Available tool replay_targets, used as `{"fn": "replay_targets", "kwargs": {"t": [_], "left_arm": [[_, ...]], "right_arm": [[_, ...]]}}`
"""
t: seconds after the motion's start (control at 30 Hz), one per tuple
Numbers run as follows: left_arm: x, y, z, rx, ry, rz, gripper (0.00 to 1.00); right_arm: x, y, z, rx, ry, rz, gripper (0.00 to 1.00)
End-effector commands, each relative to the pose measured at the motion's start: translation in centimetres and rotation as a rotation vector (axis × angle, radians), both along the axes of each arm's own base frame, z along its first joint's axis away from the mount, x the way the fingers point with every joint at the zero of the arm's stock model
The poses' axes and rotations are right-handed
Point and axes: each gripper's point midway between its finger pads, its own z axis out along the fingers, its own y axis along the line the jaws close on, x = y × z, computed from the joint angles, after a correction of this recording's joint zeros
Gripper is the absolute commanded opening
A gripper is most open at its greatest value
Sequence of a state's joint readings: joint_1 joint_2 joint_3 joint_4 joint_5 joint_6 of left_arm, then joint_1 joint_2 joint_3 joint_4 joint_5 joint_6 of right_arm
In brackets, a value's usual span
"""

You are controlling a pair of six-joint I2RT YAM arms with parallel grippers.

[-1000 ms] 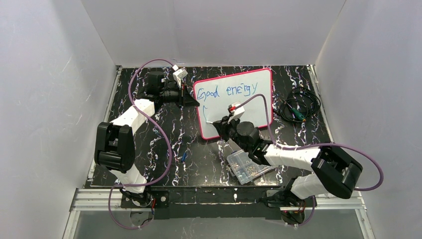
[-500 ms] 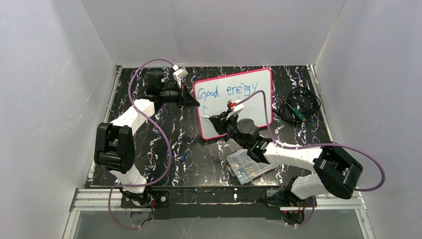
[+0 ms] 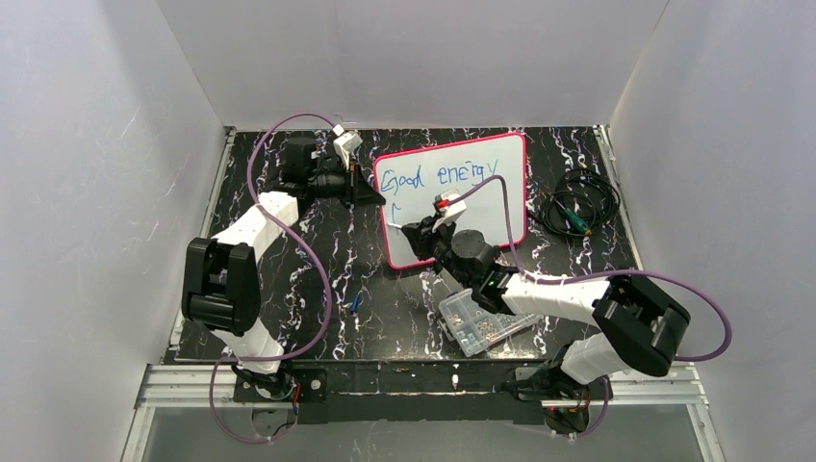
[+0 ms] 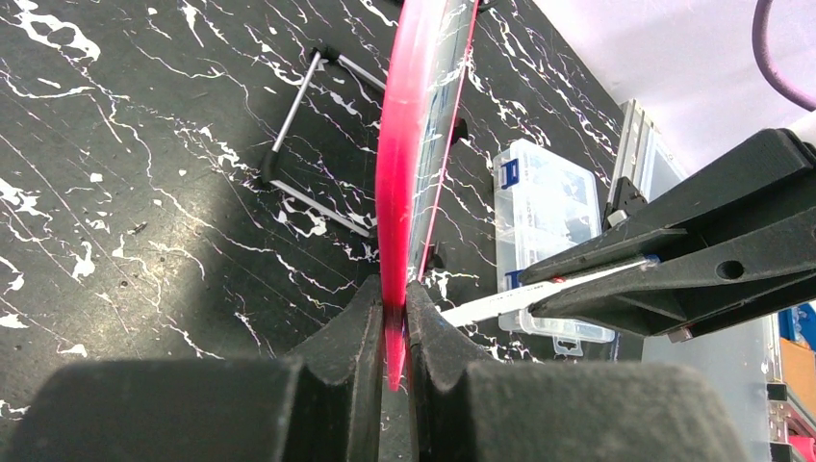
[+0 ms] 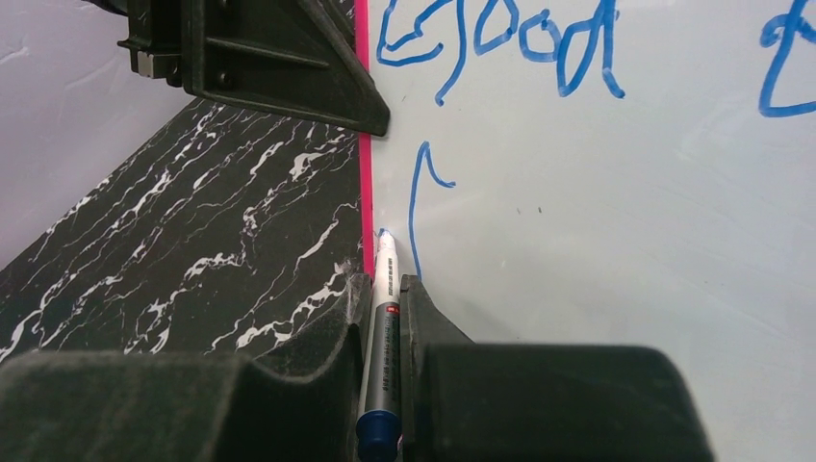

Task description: Write a sentence on the whiteboard

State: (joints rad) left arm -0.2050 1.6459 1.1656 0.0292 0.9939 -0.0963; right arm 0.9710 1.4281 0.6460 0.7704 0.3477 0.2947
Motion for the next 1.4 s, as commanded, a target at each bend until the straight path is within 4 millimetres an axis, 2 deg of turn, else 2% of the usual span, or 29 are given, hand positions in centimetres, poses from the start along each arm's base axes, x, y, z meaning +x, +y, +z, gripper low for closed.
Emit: {"fn": "replay_targets", "kwargs": {"t": [0.0, 0.13, 0.3, 0.5, 0.77, 1.07, 1.37], "left_arm": [[-0.9, -0.2, 3.9, -0.043, -0.099, -0.039, 0.00], [-0.9, -0.2, 3.9, -0.043, -0.099, -0.039, 0.00], [-0.9, -0.2, 3.8, -0.043, -0.098, -0.039, 0.00], [-0.8, -0.1, 3.8, -0.039, -0.100, -0.032, 0.00], [-0.9, -0.1, 4.0, -0.039, -0.103, -0.032, 0.00], [-1.0, -0.1, 4.1, -0.043, -0.106, -0.037, 0.00], [-1.0, -0.2, 4.1, -0.045, -0.105, -0.039, 0.00]], "right_arm": [[1.4, -1.5, 1.6, 0.020, -0.055, -0.103, 0.01], [1.3, -2.5, 1.6, 0.011, -0.059, -0.132, 0.01], [1.1, -2.1, 2.1, 0.020, -0.065, -0.105, 0.01], [0.2, -2.0, 4.6, 0.079, -0.095, -0.064, 0.01], [1.2, -3.0, 6.5, 0.065, -0.149, -0.130, 0.01], [2.2, -3.1, 6.9, 0.065, -0.173, -0.163, 0.01], [3.2, -3.1, 6.3, 0.050, -0.173, -0.181, 0.01]]}}
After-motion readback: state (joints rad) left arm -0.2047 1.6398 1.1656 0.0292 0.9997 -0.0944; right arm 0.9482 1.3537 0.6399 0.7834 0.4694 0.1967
